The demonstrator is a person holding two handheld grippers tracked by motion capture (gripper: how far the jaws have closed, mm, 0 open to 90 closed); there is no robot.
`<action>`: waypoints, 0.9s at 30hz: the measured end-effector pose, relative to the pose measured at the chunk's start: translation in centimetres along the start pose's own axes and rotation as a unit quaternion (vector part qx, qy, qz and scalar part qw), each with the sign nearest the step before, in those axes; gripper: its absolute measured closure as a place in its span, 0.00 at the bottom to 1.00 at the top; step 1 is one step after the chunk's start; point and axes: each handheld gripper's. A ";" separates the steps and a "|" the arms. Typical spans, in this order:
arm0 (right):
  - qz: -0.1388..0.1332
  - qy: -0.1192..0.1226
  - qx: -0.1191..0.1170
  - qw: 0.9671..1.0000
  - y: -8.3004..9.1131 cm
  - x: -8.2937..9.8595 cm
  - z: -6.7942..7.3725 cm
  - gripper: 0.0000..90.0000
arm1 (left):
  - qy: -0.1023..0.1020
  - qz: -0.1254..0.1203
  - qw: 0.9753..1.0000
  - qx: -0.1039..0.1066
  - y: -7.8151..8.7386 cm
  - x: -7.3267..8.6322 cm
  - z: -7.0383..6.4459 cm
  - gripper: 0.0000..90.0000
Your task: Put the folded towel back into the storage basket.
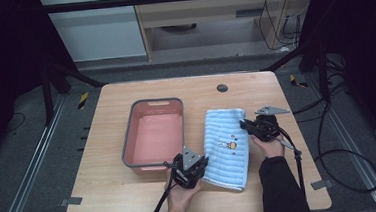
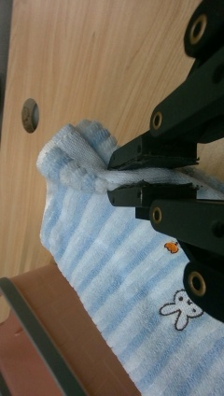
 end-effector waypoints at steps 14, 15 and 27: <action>-0.039 0.025 0.003 0.999 2.5 -2.3 2.1 0.92 | -0.013 -0.029 0.999 0.004 2.7 -2.4 0.5 0.95; -0.042 0.026 0.004 0.999 2.7 -2.5 2.3 0.92 | -0.015 -0.030 0.999 0.003 2.8 -2.6 0.5 0.95; -0.073 0.044 -0.001 0.996 4.4 -5.6 4.4 0.92 | -0.033 -0.052 0.998 -0.012 5.3 -4.5 1.1 0.95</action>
Point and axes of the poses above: each handheld gripper's, and its own axes: y roughly backward along the jaws, x roughly out of its underside, z roughly to its left, and after that the axes turned 6 degrees about -y, right-handed
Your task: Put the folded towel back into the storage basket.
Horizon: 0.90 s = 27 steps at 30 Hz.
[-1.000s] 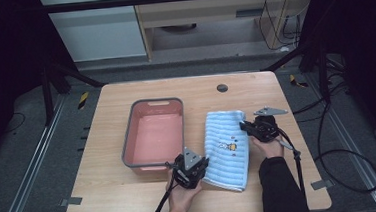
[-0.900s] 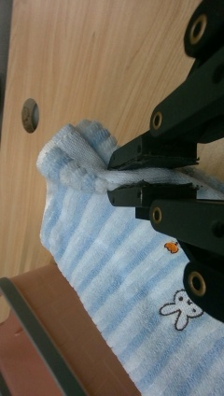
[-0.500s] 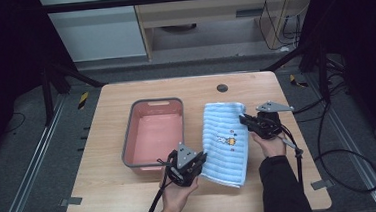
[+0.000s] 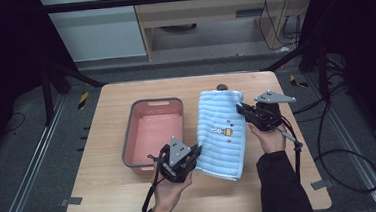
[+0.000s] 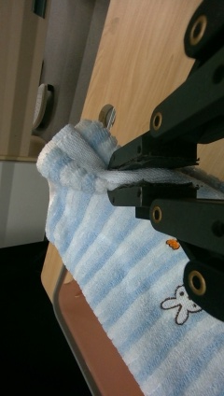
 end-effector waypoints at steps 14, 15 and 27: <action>-0.015 0.014 -0.008 1.000 -0.2 -2.9 2.0 0.92 | 0.000 -0.021 1.000 -0.015 2.1 -1.2 1.8 0.95; -0.015 0.014 -0.007 1.000 -0.2 -3.1 2.2 0.92 | -0.001 -0.022 1.000 -0.016 2.2 -1.3 1.9 0.95; -0.027 0.025 -0.019 0.999 -1.0 -4.9 3.9 0.92 | 0.007 -0.035 0.999 -0.025 3.6 -1.6 3.5 0.95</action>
Point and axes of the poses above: each handheld gripper's, and its own axes: y roughly backward along the jaws, x roughly out of its underside, z roughly to its left, and after that the axes turned 6 degrees about -y, right-handed
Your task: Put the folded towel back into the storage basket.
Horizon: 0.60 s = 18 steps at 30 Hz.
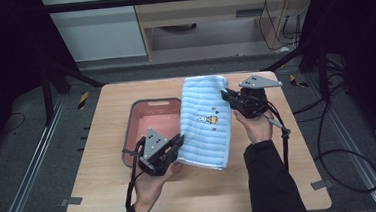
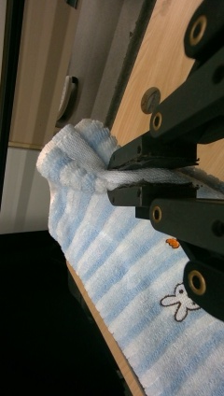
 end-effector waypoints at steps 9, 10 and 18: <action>-0.003 0.010 -0.014 1.000 -1.6 -1.4 1.7 0.92 | 0.005 -0.007 1.000 -0.015 1.3 -0.1 1.7 0.95; -0.002 0.012 -0.016 1.000 -2.1 -1.7 2.1 0.92 | 0.006 -0.007 1.000 -0.017 1.4 -0.1 1.9 0.95; -0.002 0.018 -0.027 0.999 -3.5 -2.7 3.3 0.92 | 0.017 -0.014 0.999 -0.028 2.5 0.1 3.5 0.95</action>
Point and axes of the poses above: each handheld gripper's, and its own axes: y roughly backward along the jaws, x roughly out of its underside, z roughly to its left, and after that the axes turned 6 degrees about -y, right-handed
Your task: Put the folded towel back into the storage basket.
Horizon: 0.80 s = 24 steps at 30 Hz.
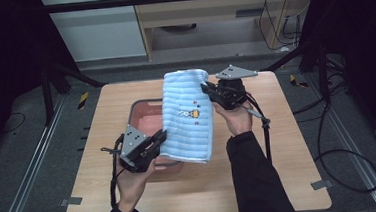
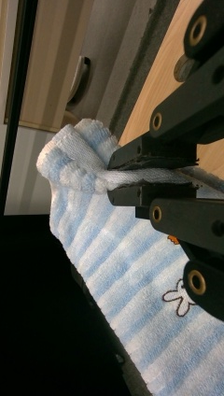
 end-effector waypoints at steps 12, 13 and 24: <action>0.003 0.012 -0.022 1.000 -2.9 -1.5 2.1 0.92 | 0.017 -0.005 1.000 -0.023 1.3 0.4 2.5 0.95; 0.005 0.011 -0.023 1.000 -3.2 -1.5 2.3 0.92 | 0.019 -0.005 1.000 -0.024 1.4 0.4 2.6 0.95; 0.011 0.008 -0.031 0.999 -5.9 -1.8 3.8 0.92 | 0.031 -0.003 0.998 -0.046 2.2 1.4 4.7 0.95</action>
Point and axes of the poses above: each handheld gripper's, and its own axes: y roughly backward along the jaws, x roughly out of its underside, z roughly to its left, and after that the axes turned 6 degrees about -y, right-handed
